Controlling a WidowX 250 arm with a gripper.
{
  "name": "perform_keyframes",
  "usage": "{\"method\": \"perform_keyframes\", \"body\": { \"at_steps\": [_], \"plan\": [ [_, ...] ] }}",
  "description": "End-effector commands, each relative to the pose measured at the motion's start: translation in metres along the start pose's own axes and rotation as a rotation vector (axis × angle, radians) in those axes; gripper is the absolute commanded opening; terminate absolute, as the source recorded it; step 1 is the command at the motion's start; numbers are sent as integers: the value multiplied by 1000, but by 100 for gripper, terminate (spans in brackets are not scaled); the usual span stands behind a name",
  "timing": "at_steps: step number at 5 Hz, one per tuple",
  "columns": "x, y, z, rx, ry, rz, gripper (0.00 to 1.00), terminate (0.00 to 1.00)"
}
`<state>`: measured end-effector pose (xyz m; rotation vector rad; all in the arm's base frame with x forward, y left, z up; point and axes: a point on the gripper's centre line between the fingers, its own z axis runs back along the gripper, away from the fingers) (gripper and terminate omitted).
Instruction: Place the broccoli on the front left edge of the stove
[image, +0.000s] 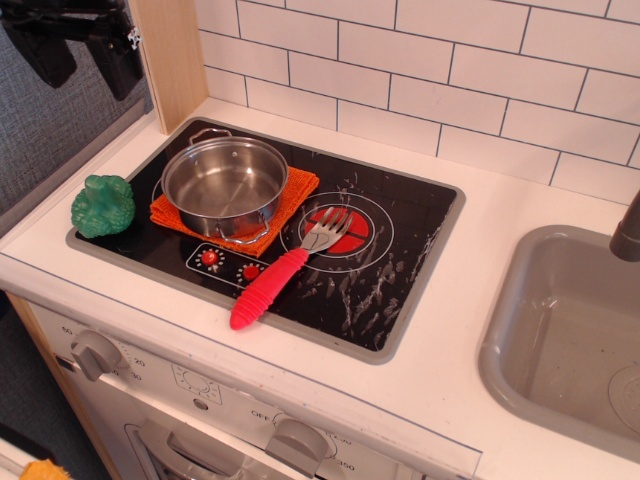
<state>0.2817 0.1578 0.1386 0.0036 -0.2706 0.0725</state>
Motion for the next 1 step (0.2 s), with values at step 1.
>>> {"method": "perform_keyframes", "body": {
  "at_steps": [1],
  "plan": [
    [-13, -3, 16, 17, -31, -1, 100, 100]
  ]
}}
